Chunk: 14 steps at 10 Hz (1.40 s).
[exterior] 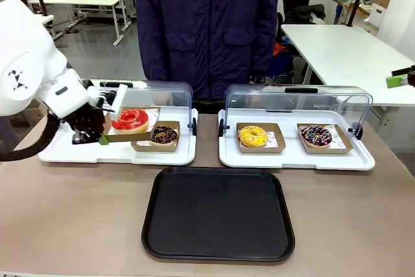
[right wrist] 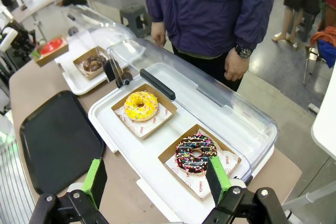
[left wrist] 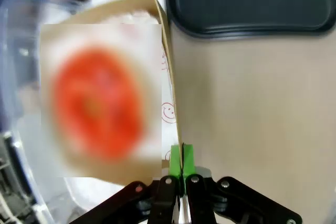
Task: Move the first donut from the left to the tray.
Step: Pick up the Paper togo box containing the Donut indicated by the person and place it on the Handle tray.
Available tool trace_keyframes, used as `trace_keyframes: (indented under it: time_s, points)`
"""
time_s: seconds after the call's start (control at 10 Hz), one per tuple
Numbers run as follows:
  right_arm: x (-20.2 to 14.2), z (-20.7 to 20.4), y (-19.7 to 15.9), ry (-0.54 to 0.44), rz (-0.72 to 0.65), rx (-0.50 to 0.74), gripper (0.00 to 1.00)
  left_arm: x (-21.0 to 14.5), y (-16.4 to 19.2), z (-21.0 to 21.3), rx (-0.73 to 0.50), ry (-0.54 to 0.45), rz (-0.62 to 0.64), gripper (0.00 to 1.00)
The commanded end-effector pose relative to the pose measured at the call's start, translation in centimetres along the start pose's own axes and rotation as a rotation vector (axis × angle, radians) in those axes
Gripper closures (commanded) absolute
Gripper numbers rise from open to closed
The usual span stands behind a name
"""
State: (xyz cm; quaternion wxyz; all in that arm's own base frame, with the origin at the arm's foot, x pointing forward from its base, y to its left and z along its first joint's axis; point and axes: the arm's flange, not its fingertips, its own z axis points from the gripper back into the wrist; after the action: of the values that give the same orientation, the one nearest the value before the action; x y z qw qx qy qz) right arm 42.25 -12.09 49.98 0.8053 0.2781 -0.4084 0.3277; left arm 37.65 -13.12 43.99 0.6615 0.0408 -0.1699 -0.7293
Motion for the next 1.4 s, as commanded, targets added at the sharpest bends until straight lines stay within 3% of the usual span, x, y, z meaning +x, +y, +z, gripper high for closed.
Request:
trace_keyframes:
  time_s: [0.0, 0.3, 0.4, 0.8, 1.0, 1.3]
  points:
    - [0.2, -0.1, -0.2, -0.031, 0.012, 0.003, 0.0, 2.5, -4.8, 0.4, 0.0, 0.013, -0.016, 0.98]
    - [0.2, -0.1, -0.2, -0.031, 0.012, 0.003, 0.0, 4.2, -7.3, 0.1, -0.029, 0.075, -0.084, 0.98]
    - [0.2, -0.1, -0.2, -0.031, 0.012, 0.003, 0.0, 6.1, -2.5, 1.3, -0.024, 0.003, -0.057, 0.98]
    - [0.2, -0.1, -0.2, -0.031, 0.012, 0.003, 0.0, 6.1, -2.7, 1.2, -0.037, 0.014, -0.064, 0.98]
    - [0.2, -0.1, -0.2, -0.031, 0.012, 0.003, 0.0, 11.4, -6.7, 1.3, -0.005, -0.038, -0.04, 0.98]
    - [0.2, -0.1, -0.2, -0.031, 0.012, 0.003, 0.0, 18.3, -12.7, -1.3, -0.043, 0.012, -0.018, 0.98]
